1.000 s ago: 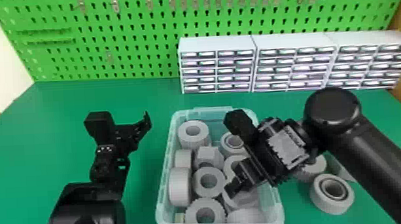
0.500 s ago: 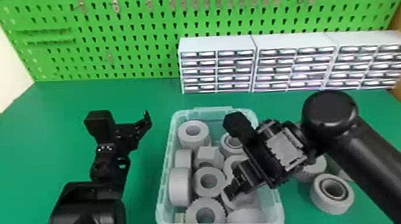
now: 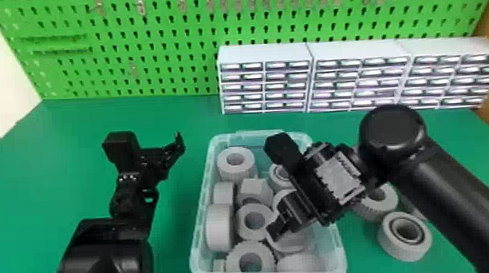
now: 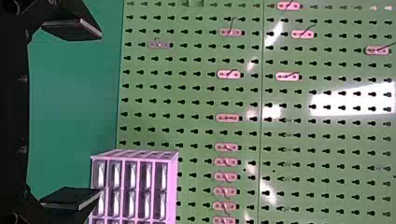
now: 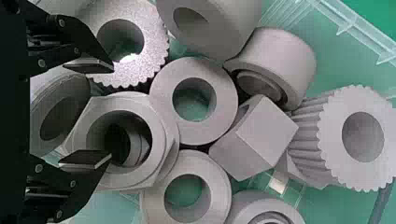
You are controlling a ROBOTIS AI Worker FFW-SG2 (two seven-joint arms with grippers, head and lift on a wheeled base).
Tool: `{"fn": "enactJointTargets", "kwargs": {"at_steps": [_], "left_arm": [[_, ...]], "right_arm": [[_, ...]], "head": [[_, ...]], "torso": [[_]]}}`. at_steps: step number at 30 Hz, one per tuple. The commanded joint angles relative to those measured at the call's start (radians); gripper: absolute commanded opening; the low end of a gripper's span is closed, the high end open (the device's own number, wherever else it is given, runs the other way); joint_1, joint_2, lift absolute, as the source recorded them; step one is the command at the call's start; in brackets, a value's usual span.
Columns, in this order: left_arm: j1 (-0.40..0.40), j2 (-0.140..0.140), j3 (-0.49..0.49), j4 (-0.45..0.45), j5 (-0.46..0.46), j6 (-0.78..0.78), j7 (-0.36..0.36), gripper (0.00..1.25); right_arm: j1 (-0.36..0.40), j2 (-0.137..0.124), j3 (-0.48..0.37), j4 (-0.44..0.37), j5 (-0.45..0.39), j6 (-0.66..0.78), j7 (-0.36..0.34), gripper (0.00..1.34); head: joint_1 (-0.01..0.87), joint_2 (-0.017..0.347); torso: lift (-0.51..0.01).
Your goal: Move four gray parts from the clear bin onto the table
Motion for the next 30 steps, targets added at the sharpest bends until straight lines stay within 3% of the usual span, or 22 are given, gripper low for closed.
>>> {"fn": "enactJointTargets", "kwargs": {"at_steps": [1, 15, 30], "left_arm": [[-0.004, 0.004, 0.0, 0.0, 0.0, 0.0, 0.0, 1.15], [-0.012, 0.027, -0.012, 0.0, 0.012, 0.001, 0.0, 1.15], [-0.025, 0.036, -0.034, 0.0, 0.02, 0.001, 0.022, 1.15]], "right_arm": [[-0.006, 0.002, 0.013, 0.009, -0.004, -0.002, 0.0, 0.77], [-0.039, 0.008, 0.007, 0.015, 0.001, -0.002, 0.0, 0.77], [-0.072, 0.036, 0.014, 0.041, 0.038, -0.036, 0.0, 0.77]], "head": [[0.693, 0.072], [0.693, 0.072], [0.693, 0.072]], "torso": [[-0.052], [-0.052], [-0.052]]}}
